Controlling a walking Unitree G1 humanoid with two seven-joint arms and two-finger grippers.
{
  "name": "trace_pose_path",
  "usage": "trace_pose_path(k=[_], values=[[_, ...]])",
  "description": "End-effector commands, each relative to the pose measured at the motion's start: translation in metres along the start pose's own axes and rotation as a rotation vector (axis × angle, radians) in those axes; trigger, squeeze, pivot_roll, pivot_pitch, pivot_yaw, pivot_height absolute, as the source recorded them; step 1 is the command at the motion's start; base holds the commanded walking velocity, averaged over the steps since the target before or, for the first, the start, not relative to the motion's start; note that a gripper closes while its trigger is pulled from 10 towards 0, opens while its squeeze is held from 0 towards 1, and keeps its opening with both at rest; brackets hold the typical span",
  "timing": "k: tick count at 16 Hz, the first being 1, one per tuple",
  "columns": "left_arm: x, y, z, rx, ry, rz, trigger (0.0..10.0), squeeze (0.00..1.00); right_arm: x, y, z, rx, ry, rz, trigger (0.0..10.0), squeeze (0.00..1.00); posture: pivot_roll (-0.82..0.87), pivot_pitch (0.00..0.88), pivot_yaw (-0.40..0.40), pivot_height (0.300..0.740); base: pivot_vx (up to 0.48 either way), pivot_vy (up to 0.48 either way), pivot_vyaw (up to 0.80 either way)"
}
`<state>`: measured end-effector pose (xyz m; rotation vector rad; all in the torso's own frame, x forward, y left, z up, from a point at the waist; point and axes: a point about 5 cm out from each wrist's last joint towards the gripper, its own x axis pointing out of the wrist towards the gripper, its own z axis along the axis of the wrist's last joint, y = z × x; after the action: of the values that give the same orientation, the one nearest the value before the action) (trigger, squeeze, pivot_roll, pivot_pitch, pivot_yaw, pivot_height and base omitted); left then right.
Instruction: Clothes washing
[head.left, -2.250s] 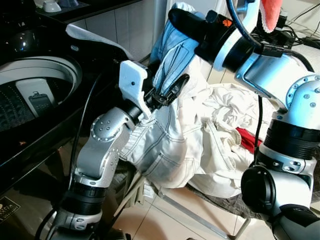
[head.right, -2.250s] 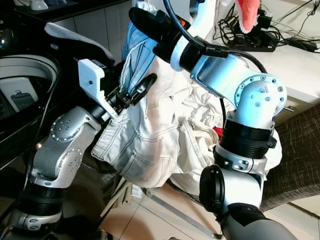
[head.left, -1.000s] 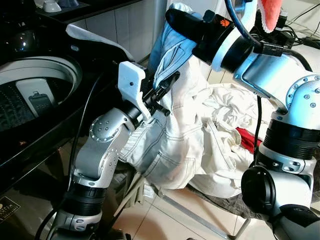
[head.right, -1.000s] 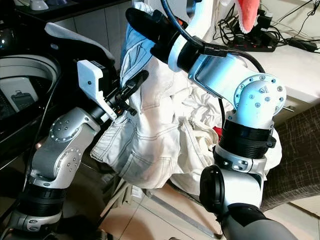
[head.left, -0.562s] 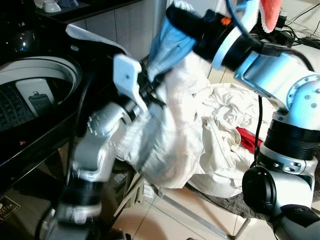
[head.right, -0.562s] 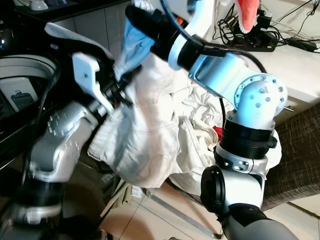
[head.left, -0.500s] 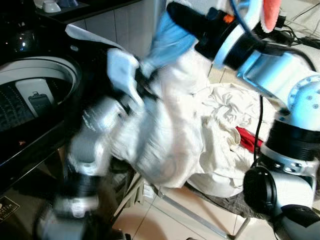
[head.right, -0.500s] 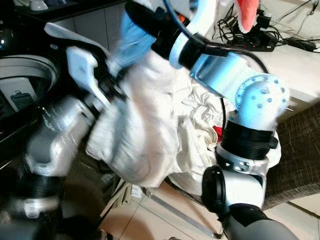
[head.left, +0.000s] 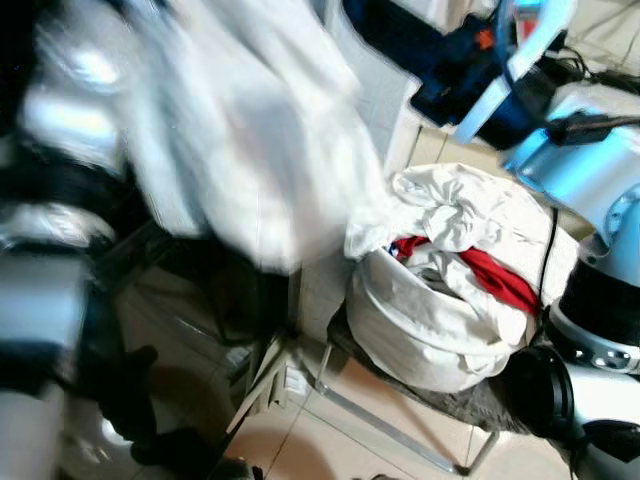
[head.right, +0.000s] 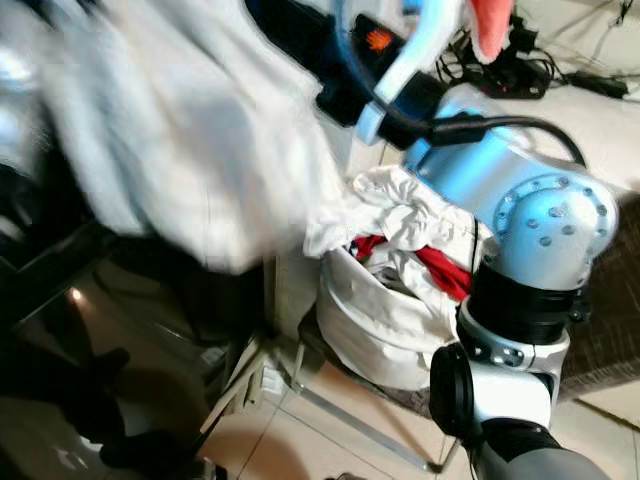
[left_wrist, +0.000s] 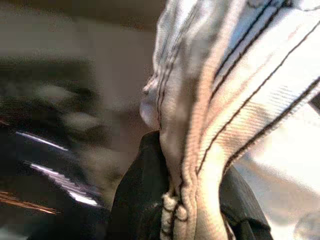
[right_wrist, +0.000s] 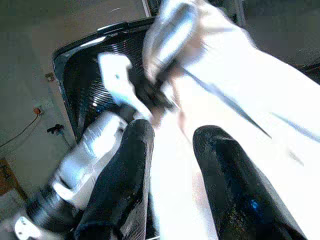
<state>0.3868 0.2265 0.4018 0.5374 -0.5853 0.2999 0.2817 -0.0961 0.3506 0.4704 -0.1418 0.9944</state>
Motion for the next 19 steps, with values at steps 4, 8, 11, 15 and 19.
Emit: trace_pose_path(k=[4,8,11,15,19], values=[[0.013,0.026,0.001,0.325,0.019,0.197,0.0,0.0,-0.004,0.005,-0.011,-0.053,0.006,-0.001,10.0,0.0,-0.04,0.0,0.006,0.74,0.0,0.0,0.0],[-0.004,0.018,-0.044,0.537,0.171,0.182,0.5,0.0,-0.009,0.005,-0.043,-0.157,0.196,-0.017,10.0,0.0,-0.04,0.0,0.0,0.74,0.0,0.0,0.0],[-0.043,-0.017,-0.11,0.671,0.429,-0.123,4.4,0.0,-0.017,0.001,-0.079,-0.196,0.368,-0.024,10.0,0.0,-0.03,0.0,-0.016,0.74,0.0,0.0,0.0],[-0.091,-0.054,-0.156,0.517,0.766,-0.428,8.3,0.0,-0.015,0.004,-0.083,-0.214,0.38,0.0,10.0,0.0,-0.04,0.0,-0.012,0.74,0.0,0.0,0.0],[-0.096,-0.04,-0.164,0.463,0.792,-0.325,10.0,1.0,-0.018,0.005,-0.087,-0.219,0.384,0.009,10.0,0.0,-0.03,0.0,-0.02,0.74,0.0,0.0,0.0]])
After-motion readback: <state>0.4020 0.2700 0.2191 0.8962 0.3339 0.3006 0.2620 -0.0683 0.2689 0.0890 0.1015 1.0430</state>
